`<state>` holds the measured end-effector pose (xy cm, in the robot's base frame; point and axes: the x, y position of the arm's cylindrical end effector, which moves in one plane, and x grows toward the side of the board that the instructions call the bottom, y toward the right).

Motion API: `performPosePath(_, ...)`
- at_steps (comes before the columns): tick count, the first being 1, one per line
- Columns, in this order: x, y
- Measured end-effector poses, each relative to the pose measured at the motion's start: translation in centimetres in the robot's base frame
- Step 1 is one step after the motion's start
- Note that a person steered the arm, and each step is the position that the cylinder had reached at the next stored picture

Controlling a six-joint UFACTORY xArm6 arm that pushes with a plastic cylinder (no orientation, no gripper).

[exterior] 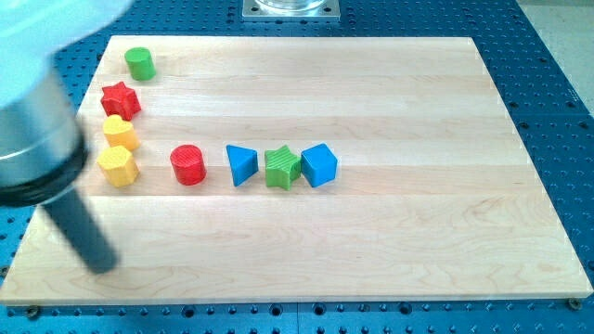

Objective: Move the heart parallel to the red star

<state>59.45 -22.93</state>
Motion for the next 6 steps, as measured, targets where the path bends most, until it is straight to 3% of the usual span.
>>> performPosePath(1,-3.0,-6.9)
performPosePath(2,-9.9,-7.5)
performPosePath(3,-15.9,-4.7)
performPosePath(5,-20.7,12.6)
performPosePath(6,-23.7,16.1)
